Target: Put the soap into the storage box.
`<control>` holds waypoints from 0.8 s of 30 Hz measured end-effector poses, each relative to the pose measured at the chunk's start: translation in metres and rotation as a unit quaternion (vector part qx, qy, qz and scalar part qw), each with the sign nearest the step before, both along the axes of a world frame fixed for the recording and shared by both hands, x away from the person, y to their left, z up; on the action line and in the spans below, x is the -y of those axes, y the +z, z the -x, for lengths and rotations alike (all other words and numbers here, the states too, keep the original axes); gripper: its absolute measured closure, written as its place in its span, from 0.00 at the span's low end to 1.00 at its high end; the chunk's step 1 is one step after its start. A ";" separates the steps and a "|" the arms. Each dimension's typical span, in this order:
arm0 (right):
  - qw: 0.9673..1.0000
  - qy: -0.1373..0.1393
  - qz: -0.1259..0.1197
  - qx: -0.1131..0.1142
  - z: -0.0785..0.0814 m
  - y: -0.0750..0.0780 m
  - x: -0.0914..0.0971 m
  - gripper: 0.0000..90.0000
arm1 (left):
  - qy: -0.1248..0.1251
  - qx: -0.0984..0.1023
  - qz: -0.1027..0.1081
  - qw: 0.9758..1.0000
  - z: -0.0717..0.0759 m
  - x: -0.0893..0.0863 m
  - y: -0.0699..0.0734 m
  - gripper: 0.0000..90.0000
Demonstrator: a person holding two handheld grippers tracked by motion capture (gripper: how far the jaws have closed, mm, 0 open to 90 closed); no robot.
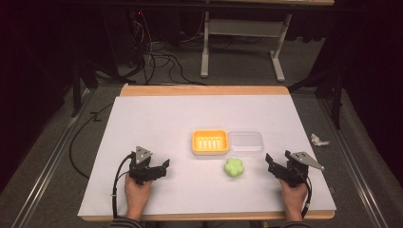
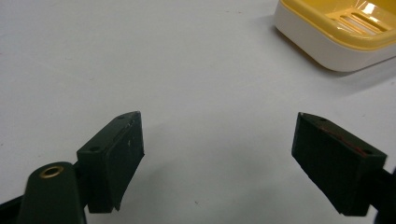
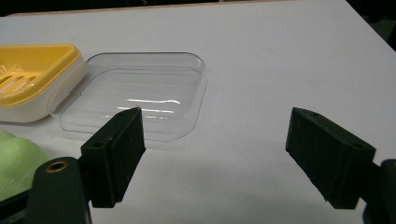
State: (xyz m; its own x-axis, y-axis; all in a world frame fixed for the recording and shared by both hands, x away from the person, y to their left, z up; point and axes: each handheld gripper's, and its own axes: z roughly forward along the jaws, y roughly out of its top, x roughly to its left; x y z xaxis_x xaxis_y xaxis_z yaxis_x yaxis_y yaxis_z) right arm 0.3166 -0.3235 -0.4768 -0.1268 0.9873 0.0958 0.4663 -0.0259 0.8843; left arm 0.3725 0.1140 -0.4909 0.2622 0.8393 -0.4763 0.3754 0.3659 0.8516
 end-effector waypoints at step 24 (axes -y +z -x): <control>0.999 0.035 0.013 -0.015 -0.002 0.000 -0.004 0.22 | -0.001 -0.004 -0.003 1.000 -0.001 -0.001 0.000 0.20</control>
State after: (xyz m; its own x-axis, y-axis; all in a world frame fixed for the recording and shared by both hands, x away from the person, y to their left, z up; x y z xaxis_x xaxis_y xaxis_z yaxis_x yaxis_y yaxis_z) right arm 0.3187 -0.3196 -0.4764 -0.1938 0.9781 0.0757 0.4931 0.0304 0.8695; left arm 0.3731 0.1148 -0.4911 0.2604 0.8418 -0.4729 0.3837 0.3593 0.8507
